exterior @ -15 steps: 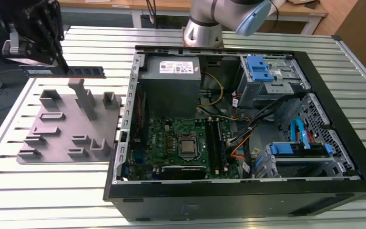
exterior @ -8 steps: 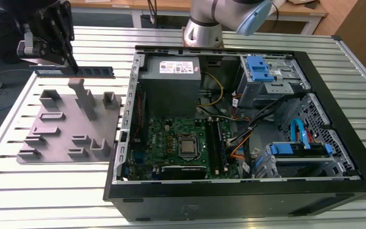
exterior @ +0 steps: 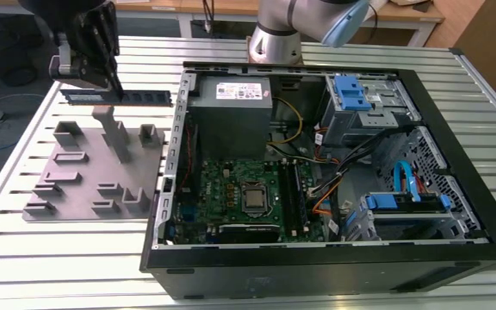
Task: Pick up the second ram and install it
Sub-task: 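Pick up the second ram and move it above second insertion slot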
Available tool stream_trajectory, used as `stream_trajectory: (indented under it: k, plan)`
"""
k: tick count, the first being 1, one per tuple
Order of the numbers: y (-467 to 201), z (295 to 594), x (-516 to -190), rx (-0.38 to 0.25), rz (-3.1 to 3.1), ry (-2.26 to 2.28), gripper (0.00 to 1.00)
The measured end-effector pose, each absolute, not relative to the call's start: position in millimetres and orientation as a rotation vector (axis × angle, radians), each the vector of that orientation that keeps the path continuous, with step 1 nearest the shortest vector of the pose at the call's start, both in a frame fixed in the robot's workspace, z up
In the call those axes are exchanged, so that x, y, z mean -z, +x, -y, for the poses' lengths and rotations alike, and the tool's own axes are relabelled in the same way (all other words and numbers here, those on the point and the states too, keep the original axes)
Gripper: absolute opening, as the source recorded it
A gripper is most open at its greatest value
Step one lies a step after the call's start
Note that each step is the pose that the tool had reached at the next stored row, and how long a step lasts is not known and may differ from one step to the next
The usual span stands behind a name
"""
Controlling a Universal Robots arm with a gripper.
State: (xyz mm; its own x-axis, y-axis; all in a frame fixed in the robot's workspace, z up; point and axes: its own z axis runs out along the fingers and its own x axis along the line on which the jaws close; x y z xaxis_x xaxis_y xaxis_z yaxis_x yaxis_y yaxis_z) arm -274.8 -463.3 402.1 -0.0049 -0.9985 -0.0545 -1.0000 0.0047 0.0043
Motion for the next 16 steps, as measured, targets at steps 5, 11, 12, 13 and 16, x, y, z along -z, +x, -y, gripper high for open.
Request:
stream_trajectory:
  k: [5,11,12,13,16]
  plan:
    - [-263,463,-402,-0.066,-2.202,-2.191,0.14]
    - [-251,463,-402,-0.066,-2.202,-2.191,0.14]
    - [-250,463,-402,-0.066,-2.202,-2.191,0.14]
    - [-248,463,-402,-0.067,-2.202,-2.191,0.14]
    - [-243,463,-402,-0.067,-2.202,-2.191,0.14]
